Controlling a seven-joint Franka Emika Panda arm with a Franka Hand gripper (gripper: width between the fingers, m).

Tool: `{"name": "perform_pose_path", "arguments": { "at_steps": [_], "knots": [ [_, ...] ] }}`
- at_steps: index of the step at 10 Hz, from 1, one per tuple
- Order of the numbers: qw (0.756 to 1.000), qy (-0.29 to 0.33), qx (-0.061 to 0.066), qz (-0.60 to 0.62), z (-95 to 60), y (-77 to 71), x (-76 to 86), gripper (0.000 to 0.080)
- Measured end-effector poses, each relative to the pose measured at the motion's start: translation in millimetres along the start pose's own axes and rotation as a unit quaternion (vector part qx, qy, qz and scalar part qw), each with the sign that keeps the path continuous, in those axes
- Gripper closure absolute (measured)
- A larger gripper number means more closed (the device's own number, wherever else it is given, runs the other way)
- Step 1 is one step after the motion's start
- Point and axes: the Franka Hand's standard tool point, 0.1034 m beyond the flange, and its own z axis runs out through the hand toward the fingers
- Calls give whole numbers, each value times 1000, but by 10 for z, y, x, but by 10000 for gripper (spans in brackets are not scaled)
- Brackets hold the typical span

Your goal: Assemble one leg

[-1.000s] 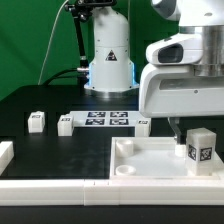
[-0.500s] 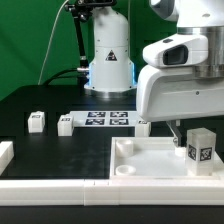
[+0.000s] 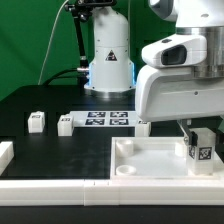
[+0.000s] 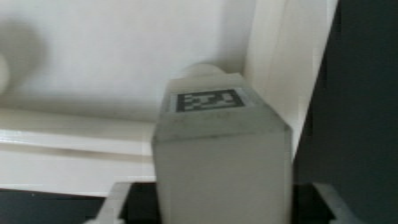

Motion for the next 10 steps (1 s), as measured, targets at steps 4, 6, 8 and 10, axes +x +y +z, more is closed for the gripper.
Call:
{"name": "perform_pose_path", "arguments": {
  "at_steps": [4,6,8,10],
  "knots": [
    [987,6,-3,163,-2,26,-9,506],
    [958,7,-4,286,-7,46,-18,506],
    [915,5,5,404,-1,82,-21,506],
    [858,8,8,513,-1,107,-24,506]
  ]
}}
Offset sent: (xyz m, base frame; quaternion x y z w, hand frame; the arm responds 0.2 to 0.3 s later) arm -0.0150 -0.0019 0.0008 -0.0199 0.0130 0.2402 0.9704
